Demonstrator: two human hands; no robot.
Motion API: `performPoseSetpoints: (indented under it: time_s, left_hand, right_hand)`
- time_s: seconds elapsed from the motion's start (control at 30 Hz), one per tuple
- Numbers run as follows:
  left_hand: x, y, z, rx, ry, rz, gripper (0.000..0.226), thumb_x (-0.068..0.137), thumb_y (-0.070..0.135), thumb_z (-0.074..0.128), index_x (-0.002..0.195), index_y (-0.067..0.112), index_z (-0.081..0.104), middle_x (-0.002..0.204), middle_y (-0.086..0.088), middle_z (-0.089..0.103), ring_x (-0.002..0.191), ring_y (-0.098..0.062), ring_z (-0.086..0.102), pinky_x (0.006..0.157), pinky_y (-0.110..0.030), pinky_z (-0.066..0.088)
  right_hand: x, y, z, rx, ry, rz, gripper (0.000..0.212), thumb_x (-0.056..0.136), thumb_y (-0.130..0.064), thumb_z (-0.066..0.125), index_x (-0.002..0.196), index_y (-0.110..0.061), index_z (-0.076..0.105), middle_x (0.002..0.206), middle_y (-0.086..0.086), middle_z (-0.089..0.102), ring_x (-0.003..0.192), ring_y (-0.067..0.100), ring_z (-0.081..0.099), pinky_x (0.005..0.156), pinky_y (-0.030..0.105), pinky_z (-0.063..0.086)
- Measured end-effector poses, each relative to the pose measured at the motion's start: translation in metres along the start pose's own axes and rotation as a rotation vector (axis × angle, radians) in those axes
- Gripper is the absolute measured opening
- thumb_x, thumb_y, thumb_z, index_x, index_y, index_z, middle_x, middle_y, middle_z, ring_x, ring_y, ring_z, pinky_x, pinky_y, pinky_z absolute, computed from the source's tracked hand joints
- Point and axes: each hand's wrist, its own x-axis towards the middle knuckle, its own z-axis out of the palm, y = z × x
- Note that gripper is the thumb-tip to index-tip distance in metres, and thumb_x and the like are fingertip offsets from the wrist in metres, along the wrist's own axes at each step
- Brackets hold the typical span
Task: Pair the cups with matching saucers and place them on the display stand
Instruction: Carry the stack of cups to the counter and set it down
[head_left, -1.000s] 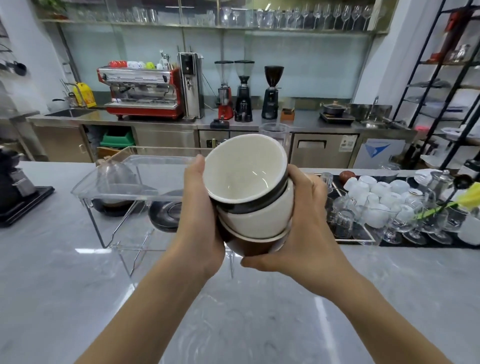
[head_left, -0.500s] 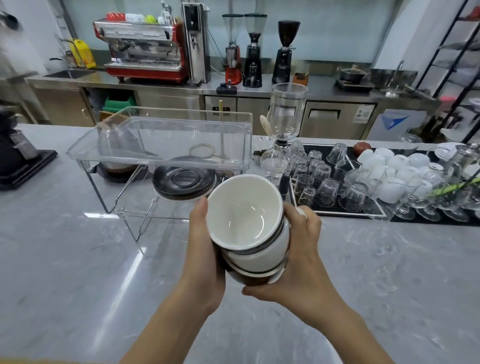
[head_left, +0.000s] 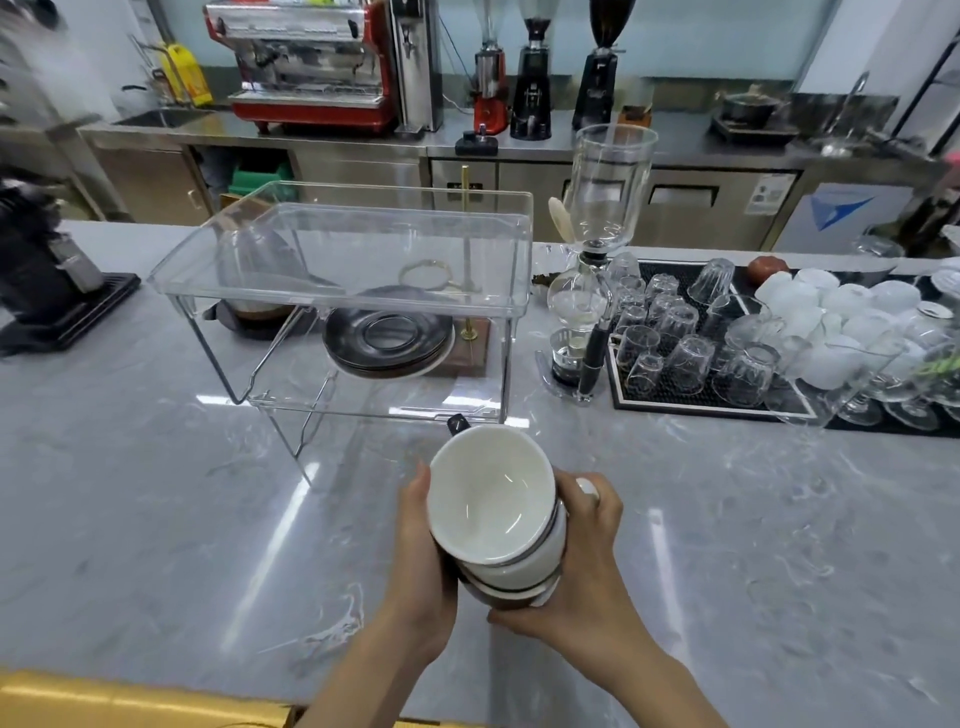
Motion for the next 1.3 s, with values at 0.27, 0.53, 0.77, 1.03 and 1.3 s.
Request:
performPoseSetpoints:
  time_s: [0.27, 0.53, 0.77, 1.03, 1.3]
  left_hand:
    - [0.009, -0.027, -0.011, -0.017, 0.040, -0.030, 0.059, 0.091, 0.066, 0.035, 0.096, 0.031, 0.082, 0.103, -0.002, 0.080, 0.094, -0.010, 0.074, 0.085, -0.036, 0.048]
    - [0.018, -0.037, -0.017, -0.029, 0.046, -0.062, 0.064, 0.086, 0.070, 0.036, 0.100, 0.027, 0.082, 0.107, -0.005, 0.080, 0.097, -0.013, 0.074, 0.084, -0.036, 0.048]
    - [0.022, -0.044, -0.020, -0.043, 0.049, -0.097, 0.065, 0.083, 0.070, 0.037, 0.101, 0.027, 0.082, 0.109, -0.008, 0.080, 0.098, -0.014, 0.075, 0.086, -0.038, 0.048]
    - [0.025, -0.047, -0.023, -0.063, 0.069, -0.079, 0.066, 0.084, 0.068, 0.044, 0.105, 0.016, 0.080, 0.113, -0.016, 0.077, 0.105, -0.024, 0.071, 0.091, -0.041, 0.050]
    - [0.028, -0.049, -0.029, -0.043, 0.021, -0.058, 0.063, 0.084, 0.067, 0.040, 0.102, 0.024, 0.082, 0.109, -0.009, 0.080, 0.099, -0.015, 0.075, 0.085, -0.037, 0.049]
  right_hand:
    - [-0.007, 0.016, 0.017, -0.032, 0.008, 0.010, 0.116, 0.046, -0.052, 0.090, 0.138, -0.058, 0.019, 0.138, -0.017, 0.015, 0.137, -0.006, 0.022, 0.101, 0.012, 0.037]
    - [-0.009, 0.032, 0.025, -0.055, 0.007, 0.049, 0.121, 0.045, -0.053, 0.093, 0.142, -0.055, 0.020, 0.143, -0.014, 0.012, 0.132, -0.006, 0.031, 0.102, 0.019, 0.041]
    - [-0.010, 0.047, 0.032, -0.077, 0.009, 0.060, 0.124, 0.043, -0.060, 0.092, 0.144, -0.051, 0.021, 0.145, -0.017, 0.009, 0.132, -0.008, 0.031, 0.099, 0.015, 0.038]
    - [-0.009, 0.048, 0.034, -0.149, 0.022, 0.045, 0.122, 0.045, -0.067, 0.089, 0.144, -0.047, 0.021, 0.147, -0.008, 0.012, 0.136, -0.010, 0.022, 0.097, 0.019, 0.039]
    - [-0.007, 0.039, 0.029, -0.163, 0.067, 0.015, 0.119, 0.045, -0.061, 0.089, 0.142, -0.038, 0.023, 0.145, 0.002, 0.019, 0.136, -0.016, 0.016, 0.094, 0.030, 0.045]
